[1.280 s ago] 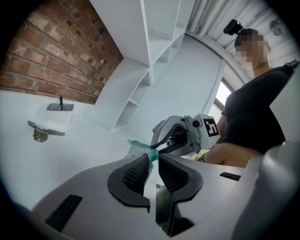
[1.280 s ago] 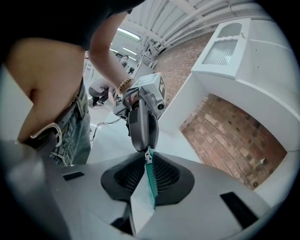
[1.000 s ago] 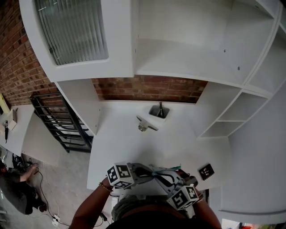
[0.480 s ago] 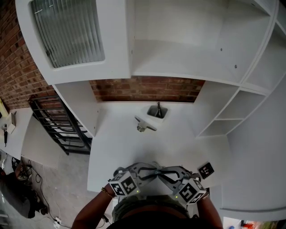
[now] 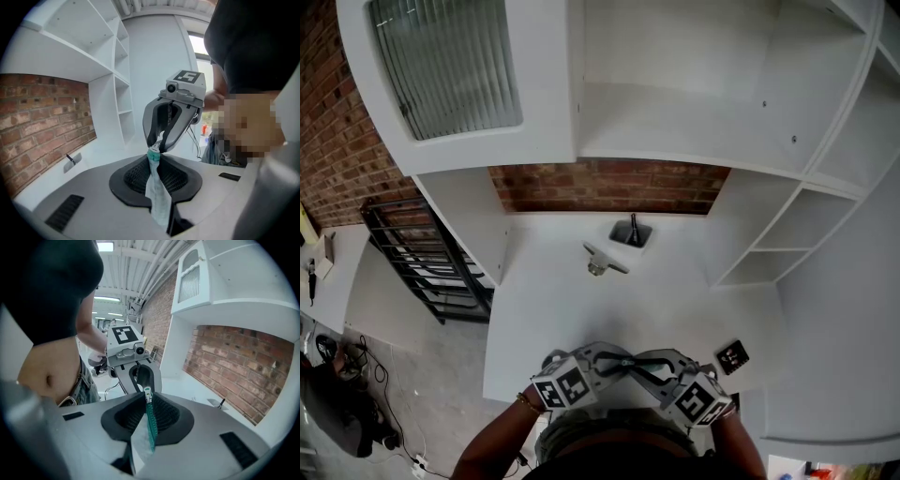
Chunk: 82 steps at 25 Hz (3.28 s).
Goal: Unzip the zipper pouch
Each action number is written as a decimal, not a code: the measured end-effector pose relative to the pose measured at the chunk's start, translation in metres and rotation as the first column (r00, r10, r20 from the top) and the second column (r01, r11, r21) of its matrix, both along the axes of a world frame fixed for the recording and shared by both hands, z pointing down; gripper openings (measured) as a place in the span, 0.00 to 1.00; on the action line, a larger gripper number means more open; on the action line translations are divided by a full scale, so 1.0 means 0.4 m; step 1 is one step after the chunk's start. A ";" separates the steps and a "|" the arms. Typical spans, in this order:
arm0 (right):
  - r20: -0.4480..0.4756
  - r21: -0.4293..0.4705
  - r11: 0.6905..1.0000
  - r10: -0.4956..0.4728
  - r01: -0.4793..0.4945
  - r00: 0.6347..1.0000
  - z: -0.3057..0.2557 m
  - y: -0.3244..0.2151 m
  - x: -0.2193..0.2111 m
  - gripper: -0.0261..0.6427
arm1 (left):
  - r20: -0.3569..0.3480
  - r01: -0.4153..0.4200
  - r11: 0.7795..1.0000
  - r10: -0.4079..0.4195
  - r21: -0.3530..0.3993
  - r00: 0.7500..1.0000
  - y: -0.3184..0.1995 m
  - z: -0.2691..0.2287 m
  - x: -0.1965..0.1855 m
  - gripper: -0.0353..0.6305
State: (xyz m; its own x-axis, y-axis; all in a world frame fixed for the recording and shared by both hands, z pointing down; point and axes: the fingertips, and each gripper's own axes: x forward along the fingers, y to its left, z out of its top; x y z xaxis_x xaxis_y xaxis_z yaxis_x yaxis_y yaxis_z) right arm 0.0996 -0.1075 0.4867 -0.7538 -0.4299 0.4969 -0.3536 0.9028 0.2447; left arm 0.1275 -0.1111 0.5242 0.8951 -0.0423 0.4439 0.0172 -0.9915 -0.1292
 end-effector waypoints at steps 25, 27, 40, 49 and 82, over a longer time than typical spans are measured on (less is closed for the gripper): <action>0.180 -0.129 0.879 0.476 -0.459 0.861 -0.014 -0.076 -0.020 0.15 | 0.099 0.352 0.916 -0.375 0.192 0.922 -0.090 0.030 -0.054 0.09; 0.195 -0.162 0.872 0.486 -0.461 0.852 -0.009 -0.073 -0.015 0.11 | 0.096 0.358 0.915 -0.380 0.184 0.920 -0.088 0.028 -0.057 0.09; 0.269 -0.264 0.847 0.524 -0.461 0.808 -0.007 -0.069 0.011 0.05 | 0.078 0.328 0.926 -0.347 0.187 0.935 -0.069 0.018 -0.045 0.09; 0.134 -0.105 0.823 0.568 -0.558 0.812 0.017 -0.086 0.040 0.05 | 0.079 0.328 0.928 -0.345 0.175 0.935 -0.061 0.015 -0.050 0.09; 0.073 -0.127 0.782 0.621 -0.610 0.780 0.064 -0.101 0.090 0.05 | -0.032 0.436 0.887 -0.445 -0.155 0.895 -0.005 -0.009 -0.130 0.09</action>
State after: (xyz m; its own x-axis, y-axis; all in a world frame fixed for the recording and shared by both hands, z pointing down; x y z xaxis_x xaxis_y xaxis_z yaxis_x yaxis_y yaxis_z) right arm 0.1355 -0.1480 0.5122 -0.3937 -0.7772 0.4909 -0.8602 0.4998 0.1014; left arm 0.0757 -0.1130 0.5206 0.8260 -0.3806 0.4159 -0.4291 -0.9029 0.0259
